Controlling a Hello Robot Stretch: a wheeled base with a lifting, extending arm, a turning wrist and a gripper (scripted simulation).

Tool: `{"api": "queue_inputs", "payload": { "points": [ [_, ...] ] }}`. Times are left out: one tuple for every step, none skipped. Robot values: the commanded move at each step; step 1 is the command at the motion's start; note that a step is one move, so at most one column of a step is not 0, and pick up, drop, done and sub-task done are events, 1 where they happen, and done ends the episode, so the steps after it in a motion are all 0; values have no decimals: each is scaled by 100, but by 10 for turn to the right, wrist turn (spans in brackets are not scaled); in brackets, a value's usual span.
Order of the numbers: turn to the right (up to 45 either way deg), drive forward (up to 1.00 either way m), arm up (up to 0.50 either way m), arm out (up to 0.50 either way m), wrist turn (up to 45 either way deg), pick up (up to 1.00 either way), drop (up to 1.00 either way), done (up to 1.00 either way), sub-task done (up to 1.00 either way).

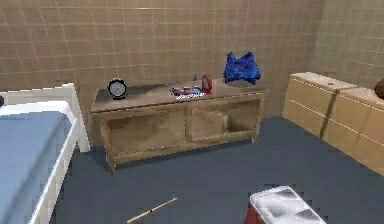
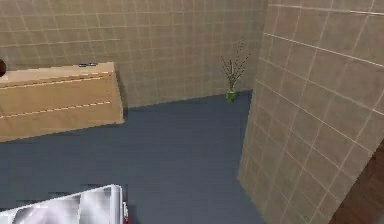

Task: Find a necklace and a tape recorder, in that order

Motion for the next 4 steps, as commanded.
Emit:
{"api": "queue_inputs", "payload": {
  "points": [
    [-30, 0, 0, 0, 0, 0, 0, 0, 0],
    [0, 80, 0, 0, 0, 0, 0, 0, 0],
    [120, 0, 0, 0, 0, 0, 0, 0, 0],
    [0, 0, 0, 0, 0, 0, 0, 100, 0]
  ]
}}
